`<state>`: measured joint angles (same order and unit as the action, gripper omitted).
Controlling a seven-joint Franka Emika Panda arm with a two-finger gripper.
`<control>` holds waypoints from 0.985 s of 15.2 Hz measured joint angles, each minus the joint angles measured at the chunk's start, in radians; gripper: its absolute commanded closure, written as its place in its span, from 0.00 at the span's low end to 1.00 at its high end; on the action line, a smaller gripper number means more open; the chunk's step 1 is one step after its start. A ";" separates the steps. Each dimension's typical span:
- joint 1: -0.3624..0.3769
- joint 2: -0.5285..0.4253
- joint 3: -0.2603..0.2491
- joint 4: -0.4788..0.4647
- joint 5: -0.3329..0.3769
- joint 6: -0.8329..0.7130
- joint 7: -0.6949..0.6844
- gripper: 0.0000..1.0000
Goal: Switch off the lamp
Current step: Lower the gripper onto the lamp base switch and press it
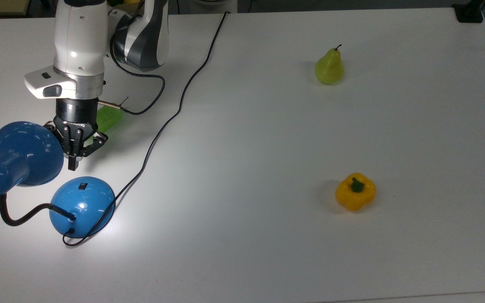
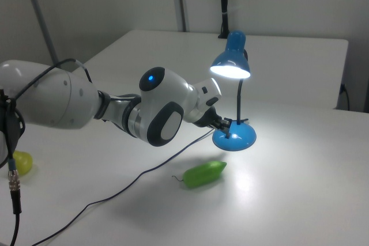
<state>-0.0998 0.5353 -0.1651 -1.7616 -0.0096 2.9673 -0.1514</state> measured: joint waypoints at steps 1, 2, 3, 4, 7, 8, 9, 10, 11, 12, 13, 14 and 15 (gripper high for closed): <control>0.000 0.008 0.000 0.002 0.000 0.014 0.000 1.00; 0.000 0.016 0.000 0.005 0.000 0.025 0.000 1.00; 0.000 0.024 0.000 0.010 0.000 0.032 0.000 1.00; 0.000 0.033 0.000 0.019 0.000 0.033 0.000 1.00; 0.000 0.063 0.000 0.049 0.000 0.034 0.000 1.00; 0.000 0.073 0.000 0.060 0.001 0.034 0.000 1.00; 0.000 0.083 0.000 0.073 0.002 0.034 0.000 1.00; 0.000 0.091 0.000 0.082 0.002 0.034 0.000 1.00; 0.000 0.098 0.000 0.089 0.003 0.034 0.000 1.00; 0.000 0.101 0.001 0.094 0.003 0.035 0.001 1.00; 0.000 0.104 0.001 0.100 0.003 0.035 0.001 1.00; 0.001 0.105 0.003 0.103 0.003 0.035 0.001 1.00; 0.001 0.106 0.006 0.106 0.003 0.036 0.001 1.00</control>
<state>-0.0987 0.6410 -0.1596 -1.6560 -0.0071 3.0029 -0.1509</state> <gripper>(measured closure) 0.991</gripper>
